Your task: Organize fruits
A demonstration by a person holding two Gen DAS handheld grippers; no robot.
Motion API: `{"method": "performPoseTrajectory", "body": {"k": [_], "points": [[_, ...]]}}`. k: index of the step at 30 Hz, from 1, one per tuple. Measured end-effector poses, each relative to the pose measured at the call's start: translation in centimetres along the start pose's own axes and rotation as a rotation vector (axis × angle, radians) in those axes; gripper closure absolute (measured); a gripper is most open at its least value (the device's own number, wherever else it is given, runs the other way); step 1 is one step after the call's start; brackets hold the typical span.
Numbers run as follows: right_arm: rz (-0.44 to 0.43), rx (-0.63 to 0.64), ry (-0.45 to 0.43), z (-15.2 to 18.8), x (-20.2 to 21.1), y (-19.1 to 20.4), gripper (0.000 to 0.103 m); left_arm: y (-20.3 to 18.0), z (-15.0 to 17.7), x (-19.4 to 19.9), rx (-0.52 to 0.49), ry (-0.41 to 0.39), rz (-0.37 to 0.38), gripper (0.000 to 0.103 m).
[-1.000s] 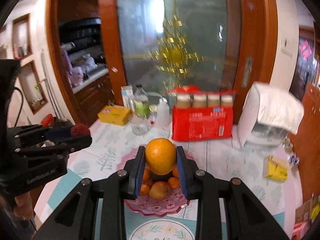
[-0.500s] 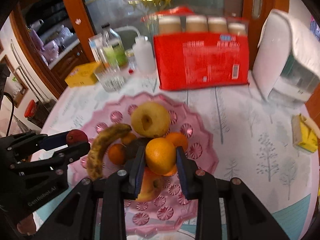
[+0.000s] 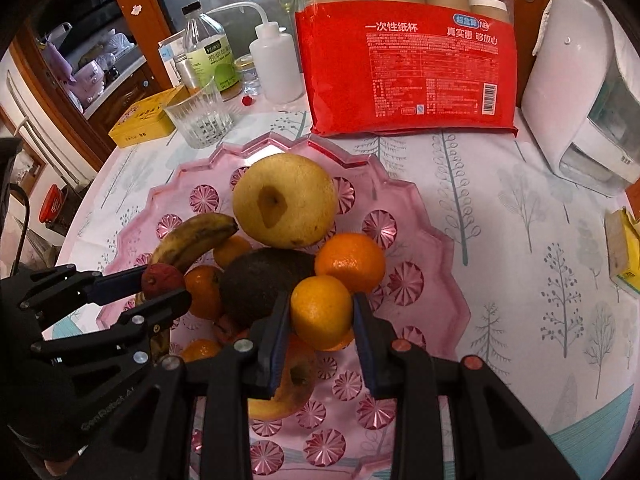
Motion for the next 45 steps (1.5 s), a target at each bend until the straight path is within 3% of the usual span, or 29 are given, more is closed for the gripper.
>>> {"method": "performPoseTrajectory", "body": {"k": [2,6,10,13,27,29,45], "points": [[0.000,0.004,0.002,0.1,0.0,0.0,0.071,-0.1,0.1,0.5,-0.002,-0.018,-0.008,0.040],[0.000,0.004,-0.013,0.2,0.4,-0.1,0.069,-0.5,0.4,1.4,-0.016,-0.037,-0.031,0.034],[-0.005,-0.010,-0.021,0.2,0.9,-0.6,0.066,-0.2,0.5,2.1,0.000,-0.051,-0.025,0.019],[-0.005,-0.022,-0.035,0.3,1.3,-0.9,0.058,0.0,0.7,2.4,0.009,-0.047,-0.010,0.017],[-0.008,-0.053,-0.062,2.6,4.4,-1.1,0.047,-0.3,2.9,5.5,0.038,-0.061,0.033,0.011],[-0.013,-0.057,-0.082,3.2,5.6,-1.2,0.039,-0.6,3.6,6.6,0.040,-0.075,0.043,0.009],[-0.018,-0.064,-0.142,12.1,13.2,-2.0,0.033,-4.9,12.8,14.0,0.067,-0.165,0.041,0.005]]}}
Point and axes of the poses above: each gripper's, at about its wrist camera, not at the fingertips, and x roughly against the way its jaws point, y to its left, z to its underside, the point moved 1 cm from there along -x, roughly the way its jaws point, and after that the axes turned 11 degrees about y, right-handed, at the moved point
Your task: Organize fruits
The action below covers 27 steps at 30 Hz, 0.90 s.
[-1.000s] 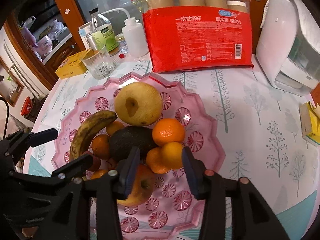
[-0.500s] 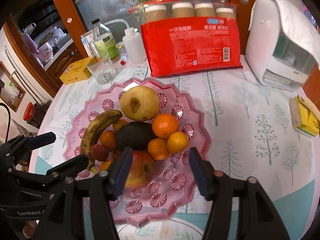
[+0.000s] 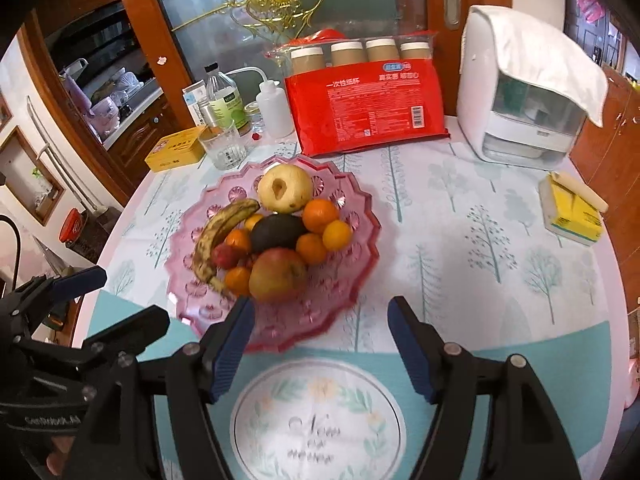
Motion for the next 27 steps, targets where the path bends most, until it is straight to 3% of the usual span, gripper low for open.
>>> {"method": "performPoseTrajectory", "body": {"k": [17,27], "points": [[-0.035,0.000,-0.006,12.3,7.4,2.0,0.025,-0.7,11.5,9.1,0.075,-0.095,-0.079,0.005],[0.009,-0.037,-0.048,16.2,10.7,2.4,0.024,-1.4,18.0,11.5,0.136,-0.098,-0.144,0.005]]}}
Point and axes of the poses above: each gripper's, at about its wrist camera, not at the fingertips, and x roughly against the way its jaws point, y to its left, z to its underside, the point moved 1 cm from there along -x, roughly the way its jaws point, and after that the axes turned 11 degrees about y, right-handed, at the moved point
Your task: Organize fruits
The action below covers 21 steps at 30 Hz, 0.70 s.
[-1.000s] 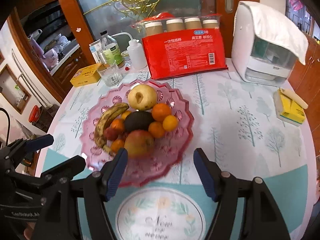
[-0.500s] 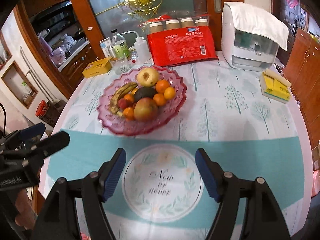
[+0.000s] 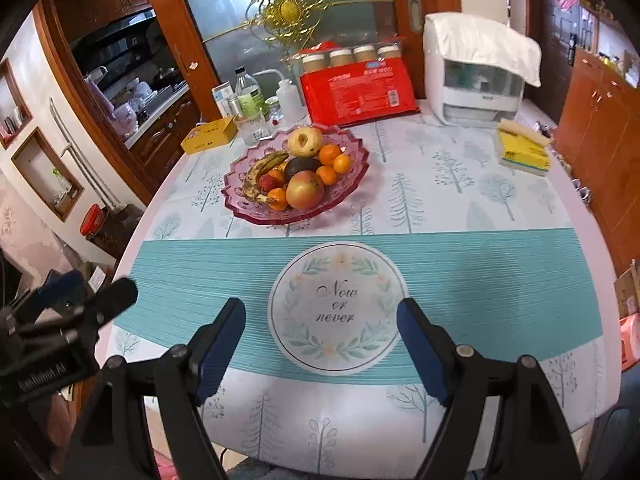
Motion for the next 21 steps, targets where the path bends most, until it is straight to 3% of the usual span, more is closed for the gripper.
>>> {"method": "performPoseTrajectory", "body": {"k": [9,21], "points": [[0.031,0.020,-0.065,1.7,1.9,0.4,0.024,-1.1,2.0,0.6,0.002,0.003,0.007,0.005],[0.028,0.007,-0.073,2.2,2.2,-0.4,0.024,-1.8,2.1,0.5,0.007,0.014,0.015,0.005]]}}
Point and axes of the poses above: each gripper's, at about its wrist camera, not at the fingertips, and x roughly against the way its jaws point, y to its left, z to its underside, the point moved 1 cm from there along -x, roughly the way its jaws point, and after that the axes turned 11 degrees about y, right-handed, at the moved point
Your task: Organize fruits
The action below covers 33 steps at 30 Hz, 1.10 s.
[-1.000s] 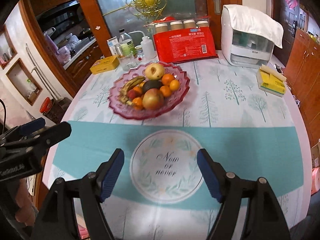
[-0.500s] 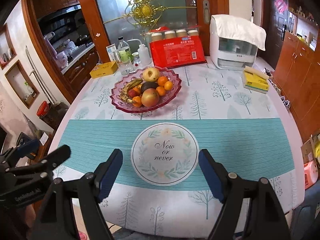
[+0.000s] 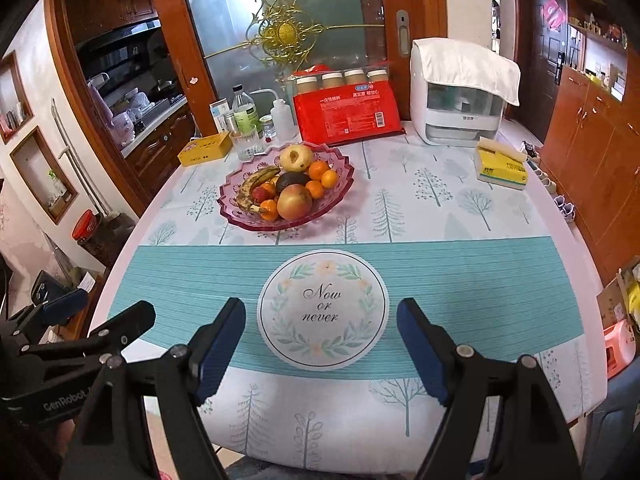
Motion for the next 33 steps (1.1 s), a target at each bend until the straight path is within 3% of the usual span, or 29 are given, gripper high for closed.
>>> {"method": "performPoseTrajectory", "body": {"k": [33], "points": [[-0.016,0.042,-0.008,-0.2,0.2,0.8,0.024,0.7,0.1,0.0,0.010,-0.001,-0.022,0.005]]}}
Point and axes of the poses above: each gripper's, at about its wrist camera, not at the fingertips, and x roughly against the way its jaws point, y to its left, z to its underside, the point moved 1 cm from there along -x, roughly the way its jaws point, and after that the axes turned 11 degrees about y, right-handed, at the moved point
